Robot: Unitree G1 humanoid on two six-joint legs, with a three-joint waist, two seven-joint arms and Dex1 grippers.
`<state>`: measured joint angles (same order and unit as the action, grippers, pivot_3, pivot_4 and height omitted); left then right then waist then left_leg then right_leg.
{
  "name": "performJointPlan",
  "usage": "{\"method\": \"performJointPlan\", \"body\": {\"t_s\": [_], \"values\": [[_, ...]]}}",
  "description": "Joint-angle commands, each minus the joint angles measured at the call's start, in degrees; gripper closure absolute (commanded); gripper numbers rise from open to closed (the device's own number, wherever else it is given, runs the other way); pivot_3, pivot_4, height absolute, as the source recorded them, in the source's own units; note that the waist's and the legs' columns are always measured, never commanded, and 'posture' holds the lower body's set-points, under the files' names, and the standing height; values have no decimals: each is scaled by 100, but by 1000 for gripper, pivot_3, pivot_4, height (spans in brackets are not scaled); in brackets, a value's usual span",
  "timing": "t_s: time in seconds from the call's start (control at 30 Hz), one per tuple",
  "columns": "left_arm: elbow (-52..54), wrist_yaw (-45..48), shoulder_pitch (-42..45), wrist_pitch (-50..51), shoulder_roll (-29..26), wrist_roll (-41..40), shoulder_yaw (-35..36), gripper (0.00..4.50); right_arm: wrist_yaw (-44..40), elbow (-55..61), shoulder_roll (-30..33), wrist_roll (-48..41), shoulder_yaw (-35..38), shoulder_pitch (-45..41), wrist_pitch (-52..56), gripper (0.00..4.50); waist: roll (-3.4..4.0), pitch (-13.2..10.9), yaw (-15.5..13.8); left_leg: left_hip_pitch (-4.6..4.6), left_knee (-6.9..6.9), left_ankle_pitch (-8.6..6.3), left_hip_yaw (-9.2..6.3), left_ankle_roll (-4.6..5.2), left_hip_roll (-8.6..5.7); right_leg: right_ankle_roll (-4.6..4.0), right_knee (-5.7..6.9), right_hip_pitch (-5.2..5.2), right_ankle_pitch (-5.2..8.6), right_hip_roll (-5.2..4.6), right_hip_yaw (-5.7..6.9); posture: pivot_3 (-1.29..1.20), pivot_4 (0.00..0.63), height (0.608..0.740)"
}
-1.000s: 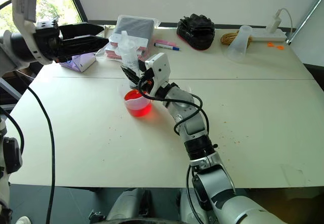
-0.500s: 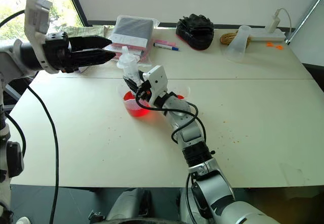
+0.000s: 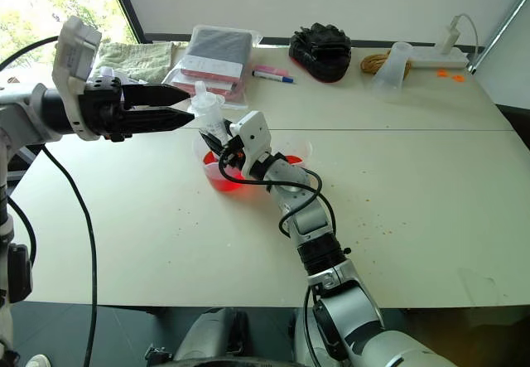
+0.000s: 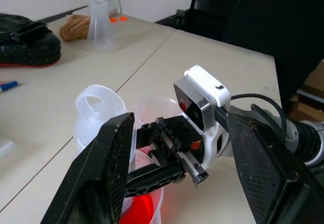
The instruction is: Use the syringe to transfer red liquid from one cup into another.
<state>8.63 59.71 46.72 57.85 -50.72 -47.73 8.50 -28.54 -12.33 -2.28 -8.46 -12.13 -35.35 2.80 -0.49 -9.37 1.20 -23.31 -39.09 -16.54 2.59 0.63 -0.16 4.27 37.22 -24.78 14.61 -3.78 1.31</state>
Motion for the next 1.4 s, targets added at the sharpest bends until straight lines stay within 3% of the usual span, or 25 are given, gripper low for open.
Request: {"method": "performJointPlan", "body": {"t_s": [0.03, 0.27, 0.93, 1.03, 1.23, 1.4], "values": [[4, 104, -31, -175, -172, 92, 75, 1510, -33, 160, -12, 30, -8, -109, -71, 3200, 0, 0, 2, 0, 0, 0, 0, 0, 0, 0, 0, 0, 0, 1, 0, 0, 150, 740], [-190, 134, 55, -335, -117, 233, 4, 1510, -90, 209, 33, 55, -28, -81, -46, 3200, 0, 0, -8, 0, 0, 0, 0, 0, 0, 0, 0, -1, 0, 0, 0, 0, 150, 740], [-845, 30, 392, -799, 906, 762, -541, 1510, -188, 335, 144, 89, -62, -86, 86, 3200, 0, 0, -12, -1, -1, -1, 0, 2, 0, 0, 1, 0, 0, 4, 1, 0, 150, 740], [-812, -14, 348, -800, 994, 796, -538, 2218, -180, 343, 142, 94, -67, -81, 100, 3200, -1, 0, -11, -1, -1, -1, 0, 2, 0, 0, 1, 0, 0, 4, 1, 0, 150, 740], [-731, -86, 248, -719, 1076, 746, -471, 4461, -181, 363, 145, 97, -84, -61, 110, 3200, -1, 0, -10, 0, -1, -1, 0, 2, 0, 0, 2, 0, 0, 4, 1, 0, 150, 740], [-637, -103, 154, -661, 1099, 712, -430, 4461, -196, 383, 149, 102, -105, -43, 120, 3200, -1, 0, -10, 0, -1, -1, 0, 2, 0, 0, 2, 0, 0, 3, 1, 0, 150, 740]]}}
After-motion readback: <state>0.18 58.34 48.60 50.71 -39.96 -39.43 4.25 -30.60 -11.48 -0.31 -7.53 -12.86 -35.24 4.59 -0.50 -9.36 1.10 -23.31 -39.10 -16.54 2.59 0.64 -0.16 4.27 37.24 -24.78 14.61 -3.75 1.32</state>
